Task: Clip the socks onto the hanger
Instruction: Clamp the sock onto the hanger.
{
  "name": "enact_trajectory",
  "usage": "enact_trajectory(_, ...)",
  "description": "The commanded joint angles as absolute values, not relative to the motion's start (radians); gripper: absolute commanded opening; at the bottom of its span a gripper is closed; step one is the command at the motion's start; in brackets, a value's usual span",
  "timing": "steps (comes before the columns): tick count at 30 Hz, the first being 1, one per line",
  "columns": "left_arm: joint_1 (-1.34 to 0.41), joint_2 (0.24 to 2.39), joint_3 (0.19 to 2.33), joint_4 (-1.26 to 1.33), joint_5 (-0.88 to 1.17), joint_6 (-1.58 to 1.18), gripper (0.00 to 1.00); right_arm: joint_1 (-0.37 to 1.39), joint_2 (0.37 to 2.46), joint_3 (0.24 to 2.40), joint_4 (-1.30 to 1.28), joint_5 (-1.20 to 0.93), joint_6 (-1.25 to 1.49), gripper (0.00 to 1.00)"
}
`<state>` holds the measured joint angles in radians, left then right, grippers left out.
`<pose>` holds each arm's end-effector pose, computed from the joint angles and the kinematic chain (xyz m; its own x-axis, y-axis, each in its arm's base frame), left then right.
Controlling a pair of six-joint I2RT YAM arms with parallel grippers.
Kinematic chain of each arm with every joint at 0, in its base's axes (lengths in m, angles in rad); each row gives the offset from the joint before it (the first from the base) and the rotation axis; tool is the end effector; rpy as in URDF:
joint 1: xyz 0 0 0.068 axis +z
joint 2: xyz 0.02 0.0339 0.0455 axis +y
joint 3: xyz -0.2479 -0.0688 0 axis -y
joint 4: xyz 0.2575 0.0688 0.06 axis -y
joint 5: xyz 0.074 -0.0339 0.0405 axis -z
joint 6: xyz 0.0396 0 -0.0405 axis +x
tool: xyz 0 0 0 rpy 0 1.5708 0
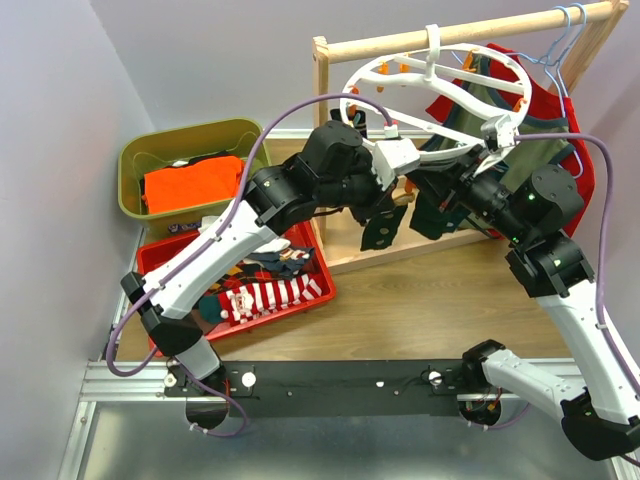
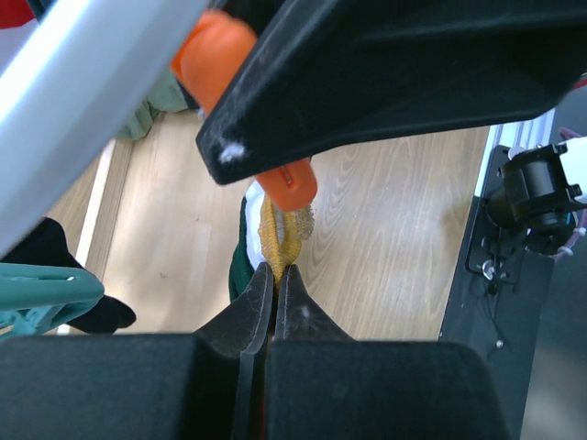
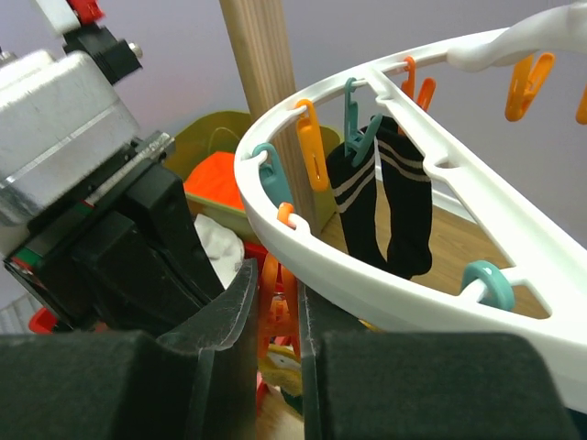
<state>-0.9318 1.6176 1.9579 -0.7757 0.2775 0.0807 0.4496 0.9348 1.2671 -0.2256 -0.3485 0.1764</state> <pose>0.2036 -0.2922 0.4564 -0.1766 0.3676 -0.9131 0.9374 0.3457 -0.0421 0.1807 0.1022 0.4655 -0.0309 0.1682 -0.9853 -0.7200 0.6799 0.1387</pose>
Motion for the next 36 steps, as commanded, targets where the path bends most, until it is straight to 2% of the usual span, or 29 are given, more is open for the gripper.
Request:
enact_trajectory(1,-0.939,1.62,2.011,-0.813,0.328,0.133,0.0,0.456,0.945,1.244,-0.233,-0.491,0.103,0.15)
enact_trajectory(32,-0.936,1.637,2.08,-0.821,0.365,0.175,0.0,0.456,0.942,1.223,-0.256,-0.502,0.035,0.15)
enact_trajectory(36,-0.931,1.629,2.08,-0.792,0.373,0.169,0.0,0.456,0.934,1.22,-0.261,-0.496,0.031,0.18)
